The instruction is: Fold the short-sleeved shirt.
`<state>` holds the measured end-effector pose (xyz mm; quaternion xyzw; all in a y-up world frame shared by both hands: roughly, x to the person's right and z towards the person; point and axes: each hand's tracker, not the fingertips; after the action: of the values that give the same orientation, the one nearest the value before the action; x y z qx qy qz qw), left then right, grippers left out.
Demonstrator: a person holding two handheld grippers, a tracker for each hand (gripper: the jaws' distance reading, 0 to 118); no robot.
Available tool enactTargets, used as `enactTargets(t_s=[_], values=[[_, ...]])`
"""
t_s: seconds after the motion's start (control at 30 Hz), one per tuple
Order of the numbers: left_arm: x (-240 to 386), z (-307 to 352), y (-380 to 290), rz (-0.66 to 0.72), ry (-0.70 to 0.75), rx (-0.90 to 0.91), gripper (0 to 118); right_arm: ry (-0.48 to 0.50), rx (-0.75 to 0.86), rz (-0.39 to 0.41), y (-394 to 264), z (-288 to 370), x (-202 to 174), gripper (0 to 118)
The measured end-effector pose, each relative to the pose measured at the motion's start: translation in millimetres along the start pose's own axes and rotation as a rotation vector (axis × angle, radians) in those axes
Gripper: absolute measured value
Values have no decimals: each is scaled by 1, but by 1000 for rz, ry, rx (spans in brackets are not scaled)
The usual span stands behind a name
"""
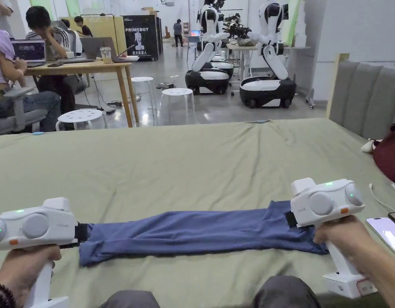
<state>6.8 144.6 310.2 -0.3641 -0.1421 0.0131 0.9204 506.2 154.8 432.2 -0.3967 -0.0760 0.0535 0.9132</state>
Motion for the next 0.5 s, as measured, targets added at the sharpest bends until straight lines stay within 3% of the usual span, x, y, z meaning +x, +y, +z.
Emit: enactTargets(t_s=[0.1, 0.17, 0.23, 0.27, 0.3, 0.37, 0.5], values=[[-17, 1, 2, 62, -93, 11, 3, 50, 45, 2, 6, 12, -13, 0], [-29, -4, 2, 123, -202, -7, 40, 84, 57, 13, 11, 16, -23, 0], [-40, -13, -3, 160, -301, -12, 64, 166, 79, 3, 15, 20, -35, 0], [-45, -18, -5, 182, -330, -24, 105, 206, 79, -17, 17, 20, -39, 0], [-49, -24, -8, 210, -353, -37, 118, 237, 84, -29, 19, 19, -45, 0], [-61, -39, -13, 286, -425, -28, 111, 285, 96, -33, 22, 18, -56, 0], [-74, -77, -23, 370, -418, -84, 113, 342, 115, -48, 26, 12, -81, 0]])
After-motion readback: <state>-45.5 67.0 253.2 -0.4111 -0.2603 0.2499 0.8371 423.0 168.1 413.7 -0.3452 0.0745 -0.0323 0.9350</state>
